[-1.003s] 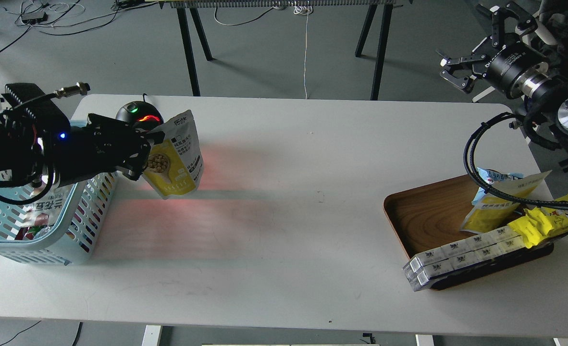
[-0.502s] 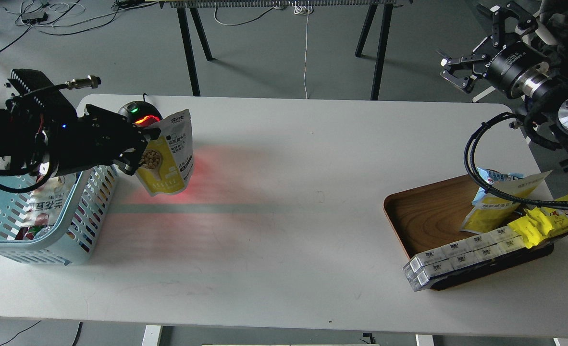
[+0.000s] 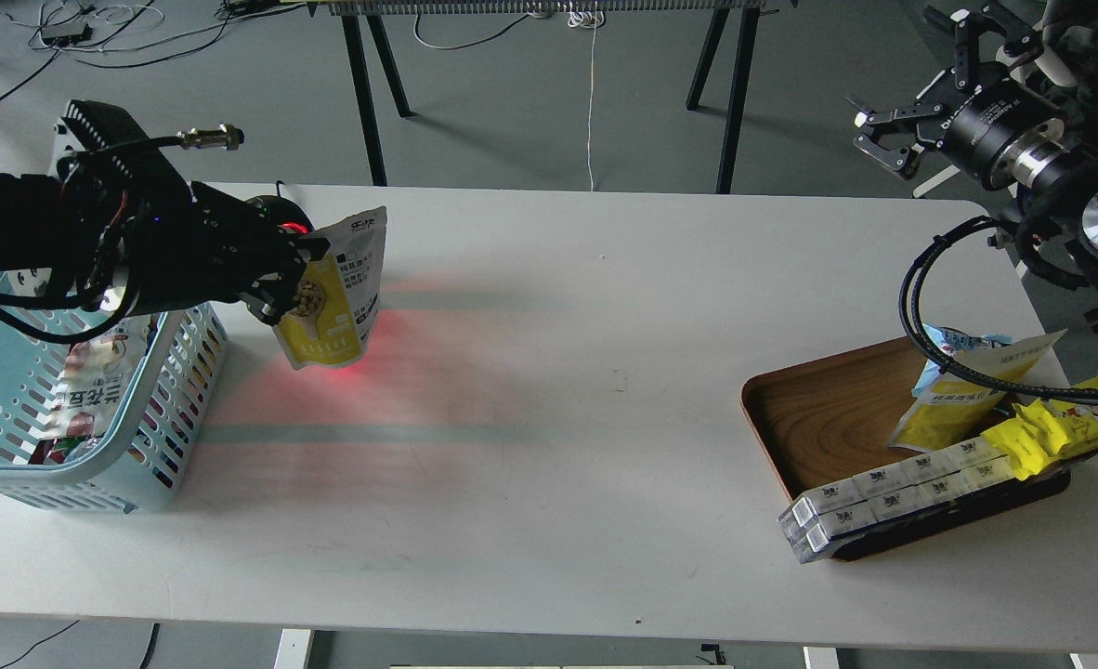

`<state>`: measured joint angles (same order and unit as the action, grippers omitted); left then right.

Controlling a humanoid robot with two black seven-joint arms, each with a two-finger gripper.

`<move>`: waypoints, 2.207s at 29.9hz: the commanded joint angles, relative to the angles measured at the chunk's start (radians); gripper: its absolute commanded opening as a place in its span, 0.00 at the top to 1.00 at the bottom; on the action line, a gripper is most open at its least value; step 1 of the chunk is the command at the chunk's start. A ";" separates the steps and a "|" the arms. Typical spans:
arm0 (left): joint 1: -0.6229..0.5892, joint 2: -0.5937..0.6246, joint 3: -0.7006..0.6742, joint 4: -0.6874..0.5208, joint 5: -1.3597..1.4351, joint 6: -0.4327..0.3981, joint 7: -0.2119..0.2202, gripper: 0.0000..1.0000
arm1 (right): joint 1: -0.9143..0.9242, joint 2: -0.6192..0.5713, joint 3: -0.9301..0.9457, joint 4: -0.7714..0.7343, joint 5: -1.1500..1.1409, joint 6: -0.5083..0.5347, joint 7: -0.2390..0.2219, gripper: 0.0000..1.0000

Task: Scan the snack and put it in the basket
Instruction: 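Hold the packet against the scanner's red window with the left gripper, then move the packet over the blue basket and release it inside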

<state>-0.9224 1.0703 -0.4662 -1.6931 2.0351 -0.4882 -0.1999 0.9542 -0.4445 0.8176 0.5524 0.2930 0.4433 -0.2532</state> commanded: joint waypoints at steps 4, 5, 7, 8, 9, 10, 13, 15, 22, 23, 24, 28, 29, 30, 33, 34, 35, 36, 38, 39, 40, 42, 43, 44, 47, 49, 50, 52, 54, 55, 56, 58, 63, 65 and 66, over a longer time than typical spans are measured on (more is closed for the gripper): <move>-0.042 -0.046 0.001 0.004 0.030 -0.001 0.004 1.00 | 0.000 -0.003 0.000 0.000 0.000 0.000 0.000 0.02; -0.045 -0.050 0.001 0.004 0.030 -0.001 0.005 1.00 | 0.000 -0.003 0.000 0.000 0.000 0.000 0.000 0.02; -0.050 -0.066 0.001 0.007 0.033 -0.001 0.007 1.00 | 0.000 -0.003 0.000 0.000 0.000 0.000 0.000 0.02; -0.052 -0.070 0.001 0.009 0.042 -0.001 0.007 1.00 | 0.000 -0.003 0.000 0.000 0.000 0.000 0.000 0.02; -0.055 -0.070 0.001 0.009 0.054 -0.001 0.007 1.00 | 0.000 -0.003 0.000 0.000 0.000 0.000 0.000 0.02; -0.056 -0.072 0.003 0.009 0.065 -0.001 0.007 1.00 | 0.000 -0.003 0.000 0.000 0.000 0.000 0.000 0.02; -0.055 -0.072 0.001 0.009 0.069 -0.001 0.005 1.00 | 0.000 -0.003 0.000 0.000 0.000 0.000 0.000 0.02; -0.053 -0.072 0.003 0.009 0.069 -0.001 0.007 1.00 | 0.000 -0.003 0.000 0.000 0.000 0.000 0.000 0.02; -0.053 -0.073 0.003 0.012 0.069 -0.001 0.008 1.00 | 0.000 -0.002 0.000 0.000 0.000 -0.001 0.000 0.02; -0.053 -0.072 0.003 0.012 0.069 -0.001 0.007 1.00 | 0.000 -0.002 0.000 0.000 0.000 -0.001 0.000 0.02; -0.055 -0.072 0.003 0.012 0.069 -0.001 0.005 1.00 | 0.000 -0.002 0.000 0.000 0.000 -0.001 0.000 0.02; -0.055 -0.075 0.000 0.018 0.068 -0.001 0.005 1.00 | 0.000 -0.003 0.000 0.000 0.000 -0.001 0.000 0.02; -0.055 -0.076 -0.002 0.020 0.068 -0.001 0.007 1.00 | 0.000 -0.003 0.000 0.000 0.000 -0.001 0.000 0.02; -0.055 -0.076 -0.003 0.021 0.065 -0.001 0.008 1.00 | 0.000 -0.003 0.000 0.000 0.000 -0.001 0.000 0.02; -0.049 -0.081 -0.005 0.027 0.057 -0.001 0.010 1.00 | 0.000 -0.003 0.000 0.000 0.000 -0.001 0.000 0.02; -0.046 -0.082 -0.006 0.027 0.050 -0.001 0.010 1.00 | 0.000 -0.003 0.000 0.000 0.000 -0.001 0.000 0.02; -0.042 -0.081 -0.008 0.027 0.034 -0.001 0.010 1.00 | 0.000 -0.003 0.000 0.000 0.000 -0.005 0.000 0.02; -0.039 -0.078 -0.008 0.029 0.013 -0.001 0.013 1.00 | 0.000 -0.003 0.000 0.000 0.000 -0.008 0.000 0.02; -0.036 -0.073 -0.008 0.030 -0.041 -0.001 0.026 1.00 | 0.000 -0.002 0.000 0.000 0.000 -0.008 0.000 0.02; -0.030 -0.072 -0.008 0.030 -0.070 -0.001 0.039 1.00 | 0.000 -0.003 0.000 0.000 0.000 -0.008 0.000 0.02; -0.024 -0.072 -0.008 0.032 -0.096 -0.001 0.051 1.00 | 0.000 -0.003 0.000 0.000 0.000 -0.008 0.000 0.02; -0.013 -0.072 -0.008 0.038 -0.137 -0.001 0.077 1.00 | 0.000 -0.003 0.000 0.000 0.000 -0.008 0.000 0.02; -0.007 -0.072 -0.008 0.041 -0.147 0.002 0.083 1.00 | 0.000 -0.003 0.000 0.000 0.000 -0.008 0.000 0.02; -0.001 -0.072 -0.008 0.043 -0.151 0.022 0.088 1.00 | 0.000 -0.003 0.000 0.000 0.000 -0.008 0.000 0.02; 0.022 -0.067 -0.006 0.049 -0.151 0.056 0.089 1.00 | -0.002 -0.005 -0.001 0.000 0.000 -0.008 0.000 0.02; 0.025 -0.047 -0.008 0.049 -0.153 0.057 0.086 1.00 | 0.000 -0.005 -0.001 0.000 0.000 -0.008 -0.001 0.02; 0.025 -0.032 -0.008 0.049 -0.153 0.057 0.083 1.00 | 0.000 -0.005 -0.001 0.000 0.000 -0.008 -0.001 0.02; 0.025 -0.003 -0.015 0.049 -0.161 0.060 0.074 1.00 | 0.000 -0.005 -0.001 0.000 0.000 -0.008 -0.001 0.02; 0.024 0.031 -0.041 0.047 -0.187 0.063 0.068 1.00 | 0.000 -0.005 -0.001 0.000 0.000 -0.009 -0.001 0.02; 0.024 0.054 -0.066 0.044 -0.202 0.057 0.059 1.00 | 0.000 -0.005 -0.001 0.000 0.000 -0.009 -0.001 0.02; 0.024 0.074 -0.084 0.043 -0.211 0.050 0.044 1.00 | 0.000 -0.003 0.000 0.000 0.000 -0.009 -0.001 0.02; 0.011 0.115 -0.120 0.044 -0.220 0.037 0.004 1.00 | 0.000 -0.003 0.000 0.000 0.000 -0.015 -0.001 0.02; -0.009 0.215 -0.222 0.047 -0.230 -0.001 -0.070 1.00 | 0.003 -0.003 0.000 0.001 0.000 -0.018 -0.001 0.02; -0.009 0.256 -0.241 0.053 -0.237 -0.001 -0.073 1.00 | 0.008 -0.003 0.000 0.001 0.000 -0.018 -0.001 0.02; -0.010 0.285 -0.242 0.064 -0.240 -0.001 -0.073 1.00 | 0.009 -0.003 0.000 0.001 0.000 -0.018 -0.001 0.02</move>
<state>-0.9304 1.2899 -0.6849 -1.6447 1.8039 -0.4868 -0.2644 0.9595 -0.4479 0.8175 0.5537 0.2930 0.4256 -0.2547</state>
